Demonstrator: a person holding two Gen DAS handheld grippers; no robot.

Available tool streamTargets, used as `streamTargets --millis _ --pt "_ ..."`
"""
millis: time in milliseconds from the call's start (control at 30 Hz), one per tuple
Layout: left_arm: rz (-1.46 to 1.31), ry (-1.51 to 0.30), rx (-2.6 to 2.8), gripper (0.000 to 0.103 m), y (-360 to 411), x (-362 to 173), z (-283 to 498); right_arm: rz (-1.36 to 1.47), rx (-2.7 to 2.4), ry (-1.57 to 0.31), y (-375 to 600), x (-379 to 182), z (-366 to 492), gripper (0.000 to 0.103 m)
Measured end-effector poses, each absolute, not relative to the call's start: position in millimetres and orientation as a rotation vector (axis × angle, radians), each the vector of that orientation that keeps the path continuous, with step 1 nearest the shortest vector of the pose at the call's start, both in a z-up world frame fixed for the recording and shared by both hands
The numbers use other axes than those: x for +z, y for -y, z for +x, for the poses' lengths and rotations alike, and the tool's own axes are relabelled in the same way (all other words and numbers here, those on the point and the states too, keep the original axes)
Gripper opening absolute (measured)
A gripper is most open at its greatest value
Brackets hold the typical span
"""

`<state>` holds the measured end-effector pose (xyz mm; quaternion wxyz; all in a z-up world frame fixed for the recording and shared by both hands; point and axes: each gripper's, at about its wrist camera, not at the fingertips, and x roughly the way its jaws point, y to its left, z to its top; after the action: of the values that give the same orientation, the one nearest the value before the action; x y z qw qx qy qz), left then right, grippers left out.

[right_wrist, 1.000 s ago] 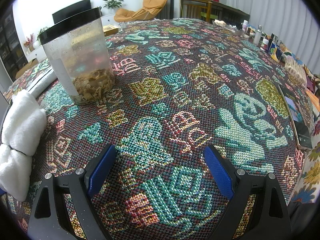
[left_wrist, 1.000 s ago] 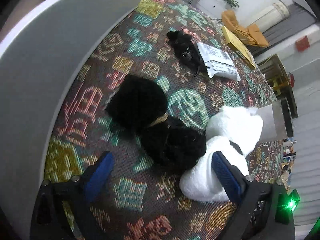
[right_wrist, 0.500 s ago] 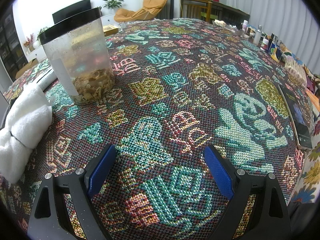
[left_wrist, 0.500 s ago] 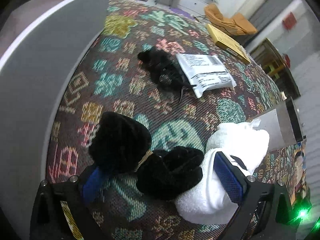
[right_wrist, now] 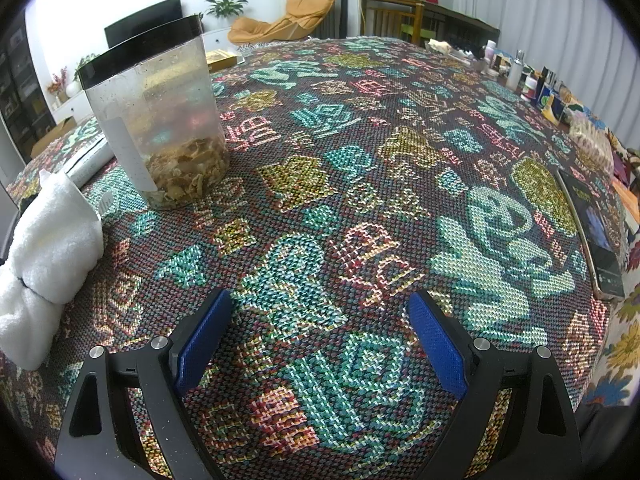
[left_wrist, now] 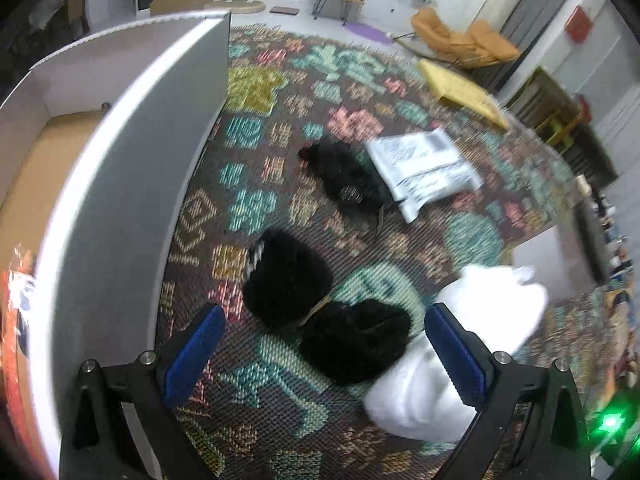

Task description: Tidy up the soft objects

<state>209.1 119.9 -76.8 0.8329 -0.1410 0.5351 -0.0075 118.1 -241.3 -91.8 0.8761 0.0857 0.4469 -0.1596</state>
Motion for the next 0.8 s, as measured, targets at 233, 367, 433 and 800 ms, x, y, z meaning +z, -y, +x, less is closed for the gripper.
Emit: streamTargets --millis 233,367,433,800 --pt "-0.378 -1.162 0.008 0.099 -116 -105 218 0.179 -0.333 -0.933 241 -92 118 0.092" --pt "-0.344 -1.160 0.001 0.095 -109 -105 233 0.179 -0.334 -0.933 241 -92 118 0.092" --pt "-0.265 -1.155 0.014 0.072 -104 -104 238 0.179 -0.334 -0.933 241 -92 118 0.092" --pt "-0.130 -1.083 -0.011 0.030 -114 -77 226 0.180 -0.334 -0.934 241 -92 118 0.092"
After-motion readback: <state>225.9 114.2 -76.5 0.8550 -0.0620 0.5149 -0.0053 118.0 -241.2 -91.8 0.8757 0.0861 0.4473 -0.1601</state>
